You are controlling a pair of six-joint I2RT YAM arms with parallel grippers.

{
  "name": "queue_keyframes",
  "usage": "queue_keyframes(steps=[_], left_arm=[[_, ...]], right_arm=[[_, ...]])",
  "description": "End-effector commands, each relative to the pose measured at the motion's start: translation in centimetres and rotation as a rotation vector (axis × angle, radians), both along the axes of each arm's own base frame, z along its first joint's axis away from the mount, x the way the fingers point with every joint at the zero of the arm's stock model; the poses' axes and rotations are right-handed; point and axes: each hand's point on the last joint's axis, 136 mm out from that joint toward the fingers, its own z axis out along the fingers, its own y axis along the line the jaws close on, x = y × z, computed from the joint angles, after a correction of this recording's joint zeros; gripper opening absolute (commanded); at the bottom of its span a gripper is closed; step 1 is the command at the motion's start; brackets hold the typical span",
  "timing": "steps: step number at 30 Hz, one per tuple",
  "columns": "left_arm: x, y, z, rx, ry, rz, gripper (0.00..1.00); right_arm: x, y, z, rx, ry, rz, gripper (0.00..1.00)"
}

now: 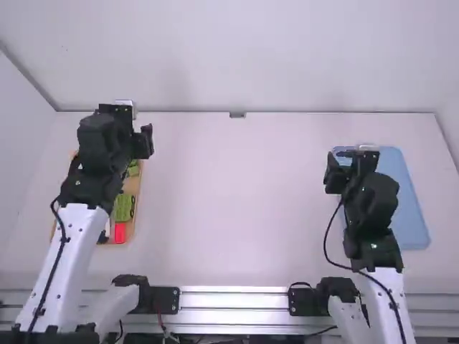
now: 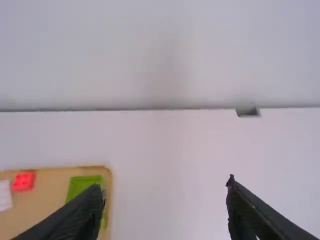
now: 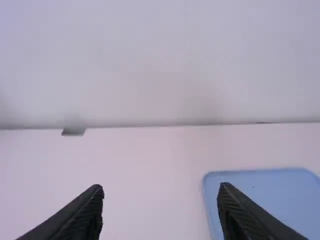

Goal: Assemble lego blocks to make yellow taxi

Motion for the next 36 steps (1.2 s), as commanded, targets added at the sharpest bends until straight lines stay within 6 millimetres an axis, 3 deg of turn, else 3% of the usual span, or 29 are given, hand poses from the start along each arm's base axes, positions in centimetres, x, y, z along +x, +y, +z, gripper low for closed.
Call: queue_keyframes(steps=[1,6,14,27,36], left_arm=[[-1.1,-0.2,0.8,0.005,-0.052,-0.015,0.57],[-2.5,-0.2,1.5,0.006,-0.150,-0.014,0.47],[-5.4,-0.2,2.6,0.007,-0.341,-0.014,0.28],[-9.3,-0.2,-3.6,0.007,-0.341,-0.014,0.00],[-10.7,-0.2,-7.4,0.007,-0.341,-0.014,0.00]], right_arm=[[-0.7,0.1,-0.1,0.007,-0.042,0.004,0.52],[-2.1,0.1,-1.8,0.007,-0.067,0.004,0.42],[-4.1,0.1,-6.1,0.007,-0.067,0.004,0.24],[-5.5,0.1,-11.5,0.007,-0.067,0.004,0.03],[-5.7,0.1,-13.5,0.007,-0.078,0.004,0.00]])
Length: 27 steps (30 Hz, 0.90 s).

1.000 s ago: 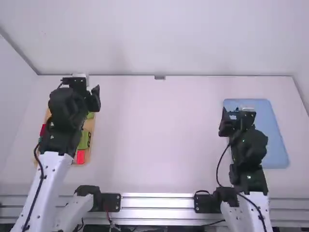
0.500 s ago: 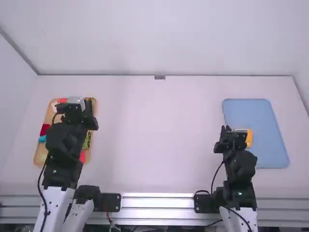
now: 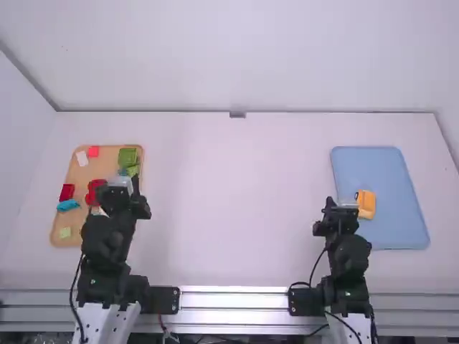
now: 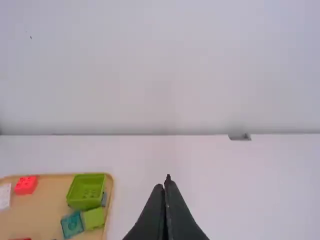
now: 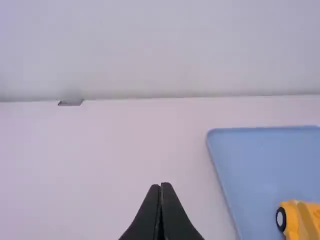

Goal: Assemble lego blocks to make yellow taxi

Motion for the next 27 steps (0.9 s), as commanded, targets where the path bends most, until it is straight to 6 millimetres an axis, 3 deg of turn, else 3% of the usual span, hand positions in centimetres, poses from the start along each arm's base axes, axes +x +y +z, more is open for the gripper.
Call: queue_keyframes(steps=[1,24,27], left_arm=[[-0.4,-0.2,-0.8,0.005,-0.012,-0.009,0.00],[-1.0,-0.2,-8.9,0.005,0.022,-0.009,0.00],[-1.0,-0.2,-9.2,0.005,0.029,-0.009,0.00]], right_arm=[[-0.1,0.1,0.1,0.005,-0.020,0.003,0.00],[-0.2,0.1,0.8,0.005,-0.048,0.003,0.00],[-0.2,0.1,0.8,0.005,-0.048,0.003,0.00]])
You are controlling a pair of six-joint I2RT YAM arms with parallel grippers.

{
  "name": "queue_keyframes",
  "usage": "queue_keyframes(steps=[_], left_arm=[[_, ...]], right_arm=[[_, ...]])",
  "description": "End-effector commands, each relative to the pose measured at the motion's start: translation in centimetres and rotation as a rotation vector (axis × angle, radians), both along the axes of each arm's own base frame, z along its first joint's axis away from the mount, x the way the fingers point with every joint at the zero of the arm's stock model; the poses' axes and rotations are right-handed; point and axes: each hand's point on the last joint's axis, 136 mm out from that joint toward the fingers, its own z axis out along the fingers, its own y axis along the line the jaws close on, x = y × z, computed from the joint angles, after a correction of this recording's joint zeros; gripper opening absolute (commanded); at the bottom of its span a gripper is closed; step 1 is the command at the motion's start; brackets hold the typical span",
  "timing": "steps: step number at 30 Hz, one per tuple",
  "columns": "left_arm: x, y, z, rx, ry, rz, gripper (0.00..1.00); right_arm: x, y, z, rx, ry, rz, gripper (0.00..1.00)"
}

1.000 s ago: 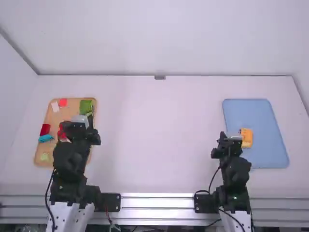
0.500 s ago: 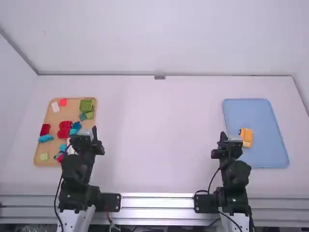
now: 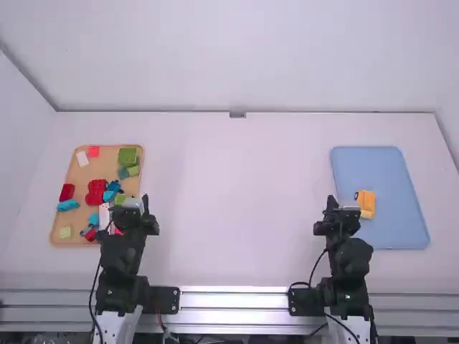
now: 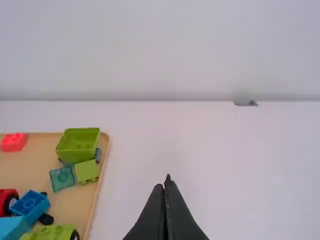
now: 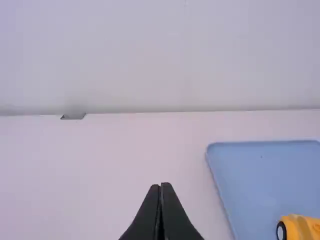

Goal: Assemble lego blocks to make yellow taxi

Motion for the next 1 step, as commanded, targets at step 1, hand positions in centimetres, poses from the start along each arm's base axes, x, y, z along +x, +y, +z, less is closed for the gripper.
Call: queue_keyframes(steps=[1], left_arm=[[0.01,-0.16,-0.39,0.005,0.003,-0.009,0.00]], right_arm=[[0.00,0.02,-0.51,0.006,0.008,-0.001,0.00]])
